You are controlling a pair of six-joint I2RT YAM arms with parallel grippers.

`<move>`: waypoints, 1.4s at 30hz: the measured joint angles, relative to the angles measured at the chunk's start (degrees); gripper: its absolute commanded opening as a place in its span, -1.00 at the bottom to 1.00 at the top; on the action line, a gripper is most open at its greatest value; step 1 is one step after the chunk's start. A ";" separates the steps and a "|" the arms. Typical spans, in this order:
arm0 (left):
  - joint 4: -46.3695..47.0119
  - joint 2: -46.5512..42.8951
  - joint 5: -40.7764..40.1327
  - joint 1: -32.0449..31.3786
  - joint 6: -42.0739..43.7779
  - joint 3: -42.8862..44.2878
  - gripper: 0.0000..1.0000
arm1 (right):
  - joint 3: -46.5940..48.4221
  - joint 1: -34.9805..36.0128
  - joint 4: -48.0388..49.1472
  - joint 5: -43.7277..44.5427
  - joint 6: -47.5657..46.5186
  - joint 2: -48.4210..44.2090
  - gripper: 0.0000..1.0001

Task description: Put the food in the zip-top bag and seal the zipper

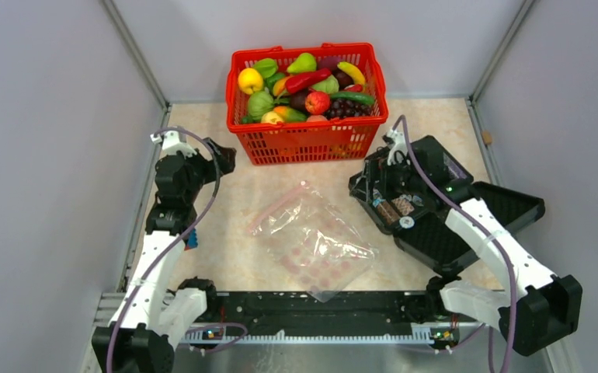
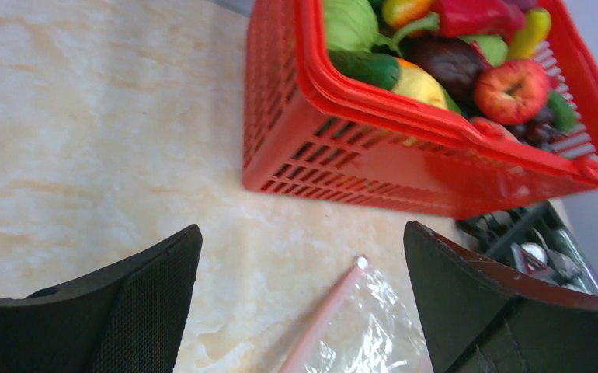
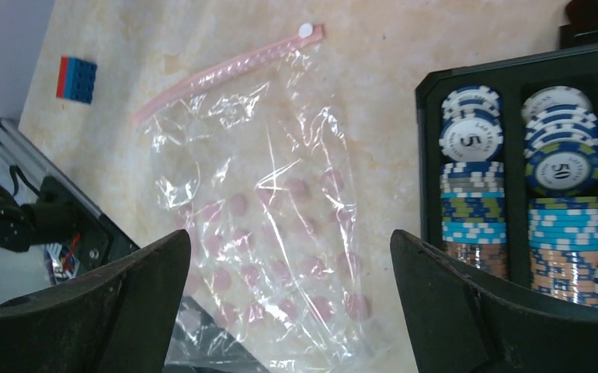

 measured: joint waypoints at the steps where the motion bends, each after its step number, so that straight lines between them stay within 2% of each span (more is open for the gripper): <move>1: 0.79 -0.79 1.60 0.07 -0.46 -0.81 0.97 | 0.00 0.90 -0.04 0.00 -0.07 0.04 0.95; 4: 3.48 -3.69 7.78 0.13 -1.38 -4.83 0.97 | 0.02 5.22 -0.48 0.46 -0.81 0.59 0.95; 8: 3.91 -3.10 15.61 0.13 -1.70 -7.06 0.97 | -1.49 11.45 1.60 0.35 -0.68 1.27 0.92; 13: 3.61 -1.01 23.47 0.11 -1.68 -8.17 0.97 | -1.44 18.25 2.43 2.10 -0.81 6.97 0.91; 15: 2.64 -0.76 24.94 -0.63 -0.79 -8.61 0.97 | -1.40 20.28 2.62 3.21 -0.79 9.46 0.83; 18: -0.17 -0.39 24.24 -3.61 1.14 -8.70 0.97 | -1.40 22.25 3.52 4.92 -0.07 11.82 0.79; 20: -2.29 0.70 22.08 -7.91 2.62 -8.66 0.97 | -1.40 22.80 4.81 6.05 0.98 12.52 0.72; 25: -7.30 7.26 16.98 -16.35 4.13 -8.26 0.97 | -1.49 22.88 7.48 10.69 4.81 12.72 0.70; 31: -10.99 12.61 12.26 -16.87 6.19 -8.24 0.97 | -1.49 22.88 7.10 14.10 5.84 12.72 0.71; 37: -13.22 17.66 12.57 -16.87 10.21 -5.11 0.84 | -1.49 22.88 7.32 14.29 6.19 12.72 0.71; 42: -13.66 19.85 12.50 -16.87 12.59 -4.42 0.88 | -1.49 22.88 7.63 14.27 7.13 12.72 0.71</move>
